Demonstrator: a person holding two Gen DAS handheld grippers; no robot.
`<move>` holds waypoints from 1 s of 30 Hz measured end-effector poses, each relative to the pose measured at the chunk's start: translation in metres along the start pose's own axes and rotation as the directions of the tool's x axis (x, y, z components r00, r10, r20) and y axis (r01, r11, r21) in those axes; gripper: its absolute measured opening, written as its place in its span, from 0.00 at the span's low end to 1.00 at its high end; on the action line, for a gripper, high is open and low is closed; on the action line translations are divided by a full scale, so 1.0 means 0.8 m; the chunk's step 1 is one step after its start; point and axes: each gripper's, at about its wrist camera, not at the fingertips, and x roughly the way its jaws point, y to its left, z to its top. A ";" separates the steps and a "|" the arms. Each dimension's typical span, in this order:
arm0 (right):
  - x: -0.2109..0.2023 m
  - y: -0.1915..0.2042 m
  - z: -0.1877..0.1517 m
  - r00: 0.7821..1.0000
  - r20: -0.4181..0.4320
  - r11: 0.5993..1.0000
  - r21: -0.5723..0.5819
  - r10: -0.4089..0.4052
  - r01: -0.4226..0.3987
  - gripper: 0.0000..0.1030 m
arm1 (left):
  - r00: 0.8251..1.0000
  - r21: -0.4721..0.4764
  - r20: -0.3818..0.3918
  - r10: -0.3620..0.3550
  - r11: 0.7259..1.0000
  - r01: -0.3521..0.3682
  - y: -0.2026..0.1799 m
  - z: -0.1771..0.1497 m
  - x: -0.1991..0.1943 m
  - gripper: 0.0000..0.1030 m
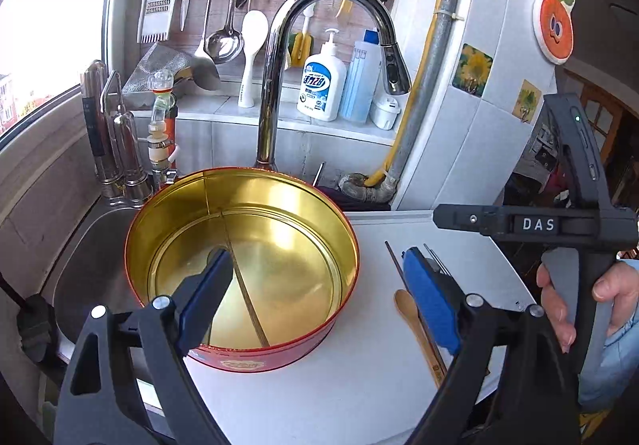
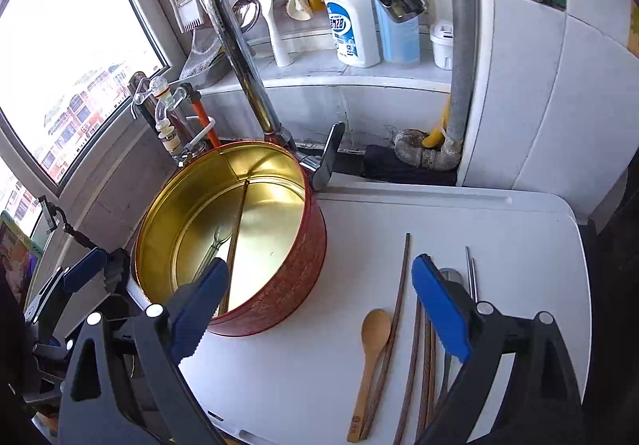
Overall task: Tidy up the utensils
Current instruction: 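Move both tools back over the remaining utensils on the board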
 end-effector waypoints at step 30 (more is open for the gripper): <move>-0.013 -0.169 -0.081 0.986 -0.130 0.981 0.150 -0.105 0.124 0.92 | 0.981 0.006 -0.196 -0.001 1.000 0.003 -0.107 -0.054 0.051 0.82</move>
